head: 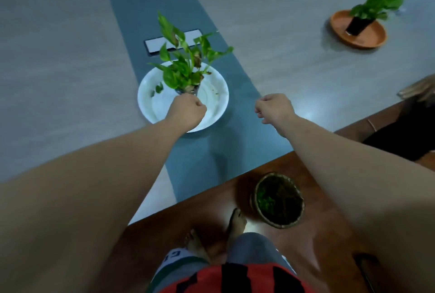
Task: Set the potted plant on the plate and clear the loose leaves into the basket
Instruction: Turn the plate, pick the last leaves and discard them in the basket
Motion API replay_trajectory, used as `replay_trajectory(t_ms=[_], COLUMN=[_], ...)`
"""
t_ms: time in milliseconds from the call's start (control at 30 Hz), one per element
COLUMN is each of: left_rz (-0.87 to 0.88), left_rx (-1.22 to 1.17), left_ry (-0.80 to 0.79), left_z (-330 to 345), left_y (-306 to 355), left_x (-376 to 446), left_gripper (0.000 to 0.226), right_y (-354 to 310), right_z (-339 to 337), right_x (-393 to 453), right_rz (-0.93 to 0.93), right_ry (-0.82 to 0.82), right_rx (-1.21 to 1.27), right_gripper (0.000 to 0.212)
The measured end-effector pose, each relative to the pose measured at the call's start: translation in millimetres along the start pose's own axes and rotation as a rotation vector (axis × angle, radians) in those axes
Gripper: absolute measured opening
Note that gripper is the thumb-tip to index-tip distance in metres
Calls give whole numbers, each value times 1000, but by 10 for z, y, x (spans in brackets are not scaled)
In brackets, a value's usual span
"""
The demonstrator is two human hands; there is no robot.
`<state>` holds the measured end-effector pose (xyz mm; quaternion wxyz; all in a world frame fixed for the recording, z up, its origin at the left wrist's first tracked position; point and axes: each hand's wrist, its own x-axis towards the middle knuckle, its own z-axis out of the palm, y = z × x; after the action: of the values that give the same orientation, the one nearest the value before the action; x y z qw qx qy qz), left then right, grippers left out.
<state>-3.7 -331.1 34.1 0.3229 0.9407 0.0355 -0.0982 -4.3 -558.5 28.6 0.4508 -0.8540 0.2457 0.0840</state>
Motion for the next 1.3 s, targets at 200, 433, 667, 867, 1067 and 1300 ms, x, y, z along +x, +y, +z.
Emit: replay_trajectory(t_ms=[200,433,667,867,1067,1300], left_rz=[-189,-413,-611,-719,-794,-765], left_rx=[5,-79,-275,-828,-949,-756], left_ry=[45,240,328,324,268,455], left_z=[-201,-154,-5,264,489,9], left_y=[-816,-1264,-1363,-1192,-1016,-1309], left_x=[44,405,802,580,424,926], left_gripper=[31,24,24,27,26,44], right_y=[-320,-261,-119,-186,-304,-125], right_z=[733,1056,1221,1106,975,1061], right_x=[136,417,610,1107,1434,883], right_rz=[-85,80,162,122,129,279], right_ry=[-123,-69,-122,-36,-106,-344], right_rx=[-134,-222,40,66,74,203], right_gripper=[15,27,18,18,37,19])
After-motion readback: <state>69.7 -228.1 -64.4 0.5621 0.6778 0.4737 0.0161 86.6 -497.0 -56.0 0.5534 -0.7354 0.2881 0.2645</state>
